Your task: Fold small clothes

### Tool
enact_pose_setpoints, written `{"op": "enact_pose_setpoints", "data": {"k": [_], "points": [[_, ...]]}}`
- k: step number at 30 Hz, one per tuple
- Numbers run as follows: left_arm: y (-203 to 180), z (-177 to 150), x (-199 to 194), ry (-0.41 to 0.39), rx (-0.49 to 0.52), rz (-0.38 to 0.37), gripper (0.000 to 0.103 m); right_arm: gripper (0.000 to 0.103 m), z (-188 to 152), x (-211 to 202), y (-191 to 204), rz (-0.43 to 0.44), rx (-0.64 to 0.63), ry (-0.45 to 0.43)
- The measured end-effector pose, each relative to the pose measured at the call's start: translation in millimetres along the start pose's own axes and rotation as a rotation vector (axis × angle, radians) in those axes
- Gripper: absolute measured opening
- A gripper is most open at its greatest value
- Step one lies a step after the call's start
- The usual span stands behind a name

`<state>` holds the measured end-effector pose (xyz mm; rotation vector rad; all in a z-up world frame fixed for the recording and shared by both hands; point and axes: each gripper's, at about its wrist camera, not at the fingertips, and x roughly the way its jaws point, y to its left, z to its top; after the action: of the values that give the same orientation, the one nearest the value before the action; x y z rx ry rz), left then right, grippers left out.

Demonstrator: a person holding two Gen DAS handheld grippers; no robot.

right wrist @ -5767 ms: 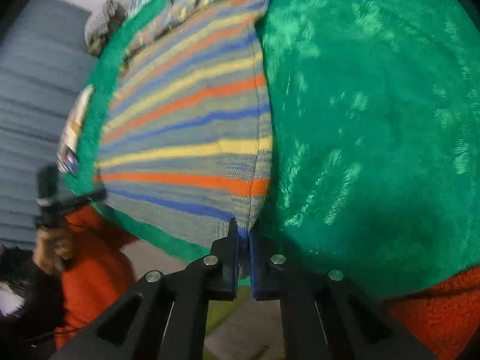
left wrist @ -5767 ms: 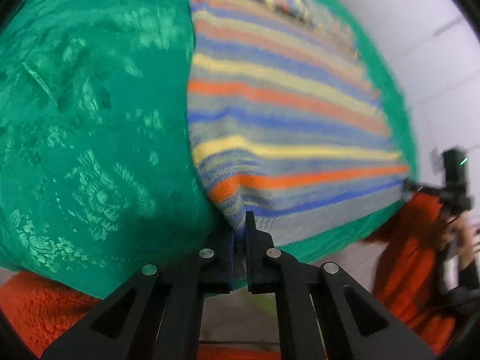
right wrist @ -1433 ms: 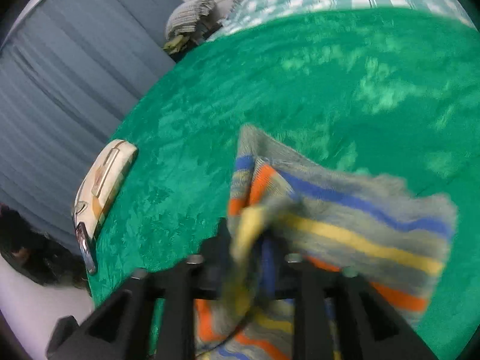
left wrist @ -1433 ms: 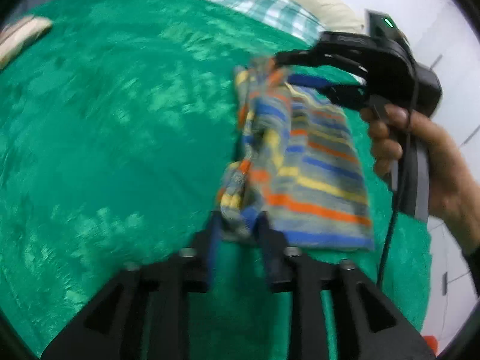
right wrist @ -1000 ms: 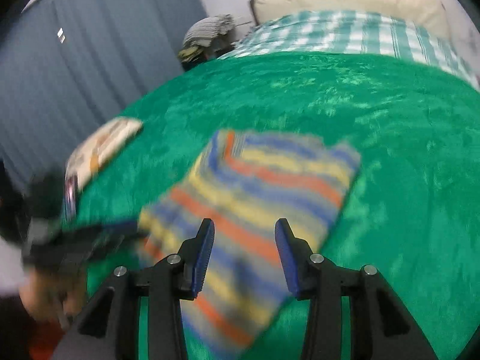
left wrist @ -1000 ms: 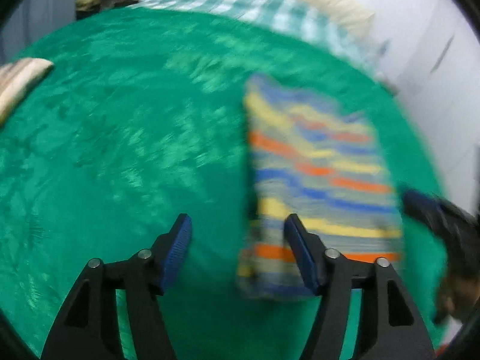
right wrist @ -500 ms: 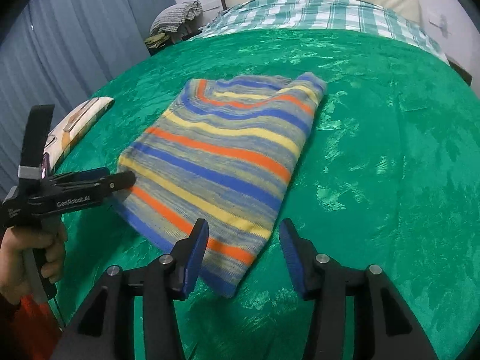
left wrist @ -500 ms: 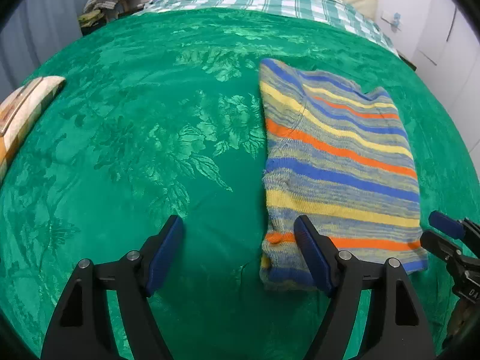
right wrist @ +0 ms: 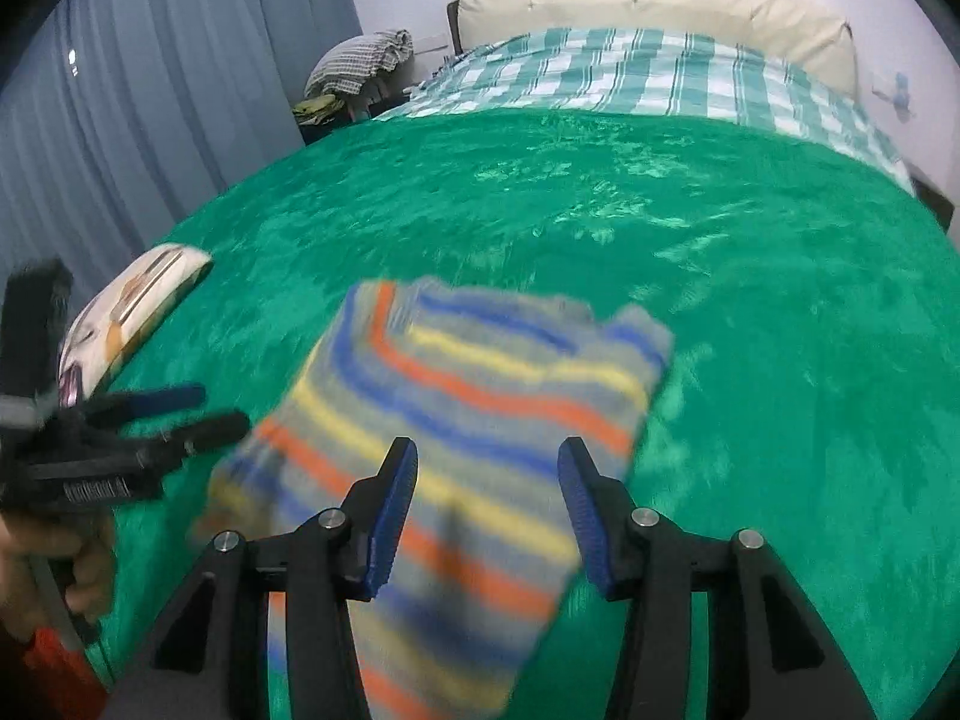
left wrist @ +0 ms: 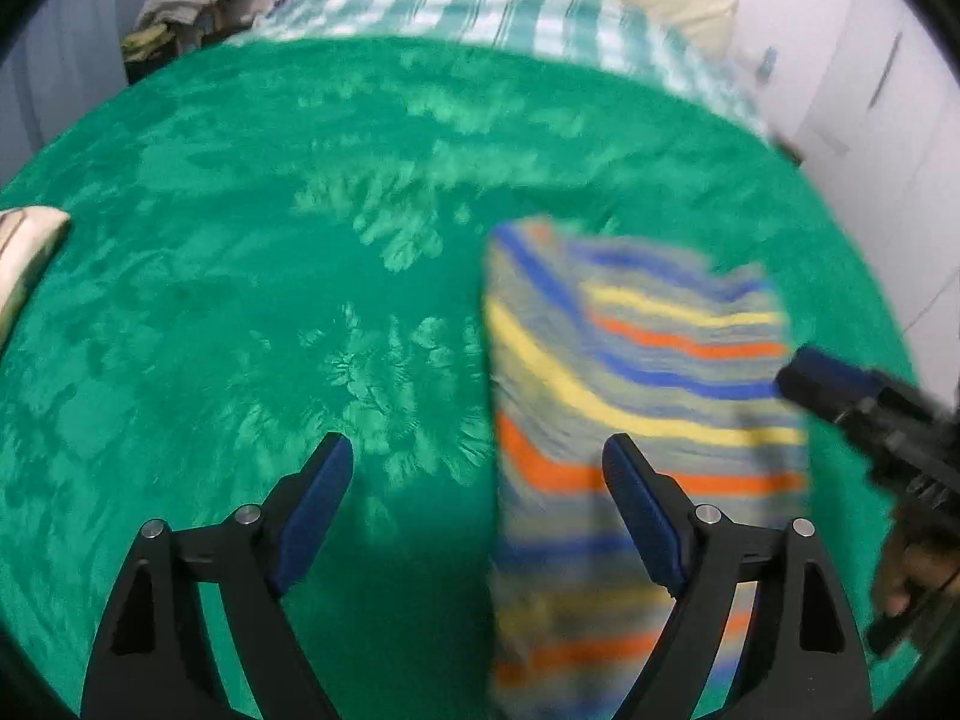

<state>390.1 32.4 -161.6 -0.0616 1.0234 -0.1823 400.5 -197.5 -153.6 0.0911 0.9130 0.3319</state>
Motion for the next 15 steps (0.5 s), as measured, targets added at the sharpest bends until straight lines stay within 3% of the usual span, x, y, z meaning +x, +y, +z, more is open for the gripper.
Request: {"op": "enact_pose_setpoints", "data": {"k": [2, 3, 6, 8, 10, 12, 15], "points": [[6, -2, 30, 0.064, -0.006, 0.008, 0.090, 0.049, 0, 38, -17, 0.022, 0.072, 0.109], [10, -4, 32, 0.054, -0.017, -0.014, 0.091, 0.049, -4, 52, -23, 0.015, 0.087, 0.148], [16, -7, 13, 0.019, -0.016, -0.050, 0.089, 0.048, -2, 34, -16, -0.001, 0.049, 0.100], [26, -11, -4, -0.028, -0.039, -0.135, 0.090, 0.053, -9, 0, -16, 0.036, 0.078, 0.026], [39, -16, -13, -0.048, -0.068, -0.221, 0.093, 0.072, -27, -33, -24, 0.072, 0.125, -0.051], [46, -17, -5, -0.023, -0.089, -0.280, 0.093, 0.074, -43, -43, -33, 0.088, 0.164, -0.056], [39, -8, 21, 0.027, -0.102, -0.344, 0.091, 0.074, -66, -21, -59, 0.127, 0.275, 0.019]]}}
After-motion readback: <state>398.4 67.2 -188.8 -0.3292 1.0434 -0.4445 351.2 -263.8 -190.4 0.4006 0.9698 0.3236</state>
